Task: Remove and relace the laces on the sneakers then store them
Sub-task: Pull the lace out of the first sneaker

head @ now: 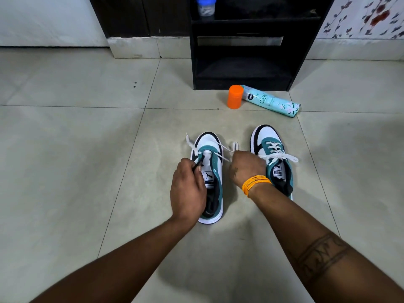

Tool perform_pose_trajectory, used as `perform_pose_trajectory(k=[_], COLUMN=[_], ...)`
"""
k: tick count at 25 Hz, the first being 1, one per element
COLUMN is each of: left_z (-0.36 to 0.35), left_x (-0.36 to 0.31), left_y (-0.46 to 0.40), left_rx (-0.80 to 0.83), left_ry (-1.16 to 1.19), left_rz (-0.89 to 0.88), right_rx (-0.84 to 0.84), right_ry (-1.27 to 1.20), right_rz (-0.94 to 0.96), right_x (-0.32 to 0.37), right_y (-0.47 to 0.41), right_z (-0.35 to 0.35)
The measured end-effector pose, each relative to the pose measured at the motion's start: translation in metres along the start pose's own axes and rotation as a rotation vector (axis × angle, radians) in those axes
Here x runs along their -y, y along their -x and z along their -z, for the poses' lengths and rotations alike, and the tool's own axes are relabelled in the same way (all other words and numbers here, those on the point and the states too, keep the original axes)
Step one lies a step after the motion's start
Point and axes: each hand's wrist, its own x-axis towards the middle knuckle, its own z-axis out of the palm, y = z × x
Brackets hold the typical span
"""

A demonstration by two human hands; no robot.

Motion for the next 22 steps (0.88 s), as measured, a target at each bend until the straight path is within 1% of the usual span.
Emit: perform_pose_trajectory(k=[1, 2, 4, 6, 7, 8, 9, 10, 12, 13, 14, 15, 17, 18, 20, 22], left_z=[0.001, 0.001, 0.0, -0.001, -0.001, -0.001, -0.001, -0.001, 0.0, 0.0, 0.0, 0.0, 0.0, -0.001, -0.001, -0.001], left_x=[0.0, 0.0, -0.001, -0.001, 0.0, 0.0, -0.001, -0.001, -0.001, -0.001, -0.001, -0.001, -0.002, -0.002, -0.001, 0.0], left_y=[0.0, 0.0, -0.001, -0.001, -0.001, -0.001, 0.0, 0.0, 0.0, -0.001, -0.001, 0.0, 0.0, 0.0, 0.0, 0.001], left_rx=[0.001, 0.003, 0.004, 0.0, -0.004, -0.005, -0.004, -0.001, 0.002, 0.003, 0.005, 0.005, -0.003, -0.009, -0.01, -0.002], left_ry=[-0.001, -0.002, -0.002, -0.009, -0.011, -0.01, -0.009, -0.011, -0.019, -0.022, -0.022, -0.02, -0.023, -0.027, -0.027, -0.022], left_rz=[0.003, 0.002, 0.0, -0.002, -0.003, -0.003, -0.003, 0.0, 0.005, 0.005, 0.001, -0.004, -0.013, -0.011, -0.005, -0.002], right_rx=[0.056, 0.056, -0.063, -0.164, -0.188, -0.201, -0.192, -0.147, 0.012, 0.054, 0.036, -0.025, -0.154, -0.178, -0.184, -0.1], right_ry=[0.018, 0.006, -0.107, -0.217, -0.211, -0.177, -0.131, -0.08, 0.016, 0.026, -0.003, -0.057, -0.165, -0.173, -0.135, -0.037], right_rz=[-0.039, -0.057, -0.017, 0.098, 0.151, 0.163, 0.13, 0.082, 0.016, -0.004, -0.008, 0.004, 0.068, 0.11, 0.126, 0.062], right_x=[-0.004, -0.006, -0.002, 0.008, 0.011, 0.012, 0.011, 0.009, 0.003, 0.002, 0.002, 0.004, 0.013, 0.016, 0.015, 0.009], right_y=[0.0, 0.001, 0.002, 0.002, 0.002, 0.003, 0.003, 0.004, 0.007, 0.008, 0.008, 0.006, 0.003, 0.002, 0.003, 0.004], right_z=[-0.002, -0.003, -0.002, -0.002, -0.003, -0.003, -0.002, -0.001, -0.002, -0.002, -0.001, 0.0, -0.001, -0.001, -0.001, 0.0])
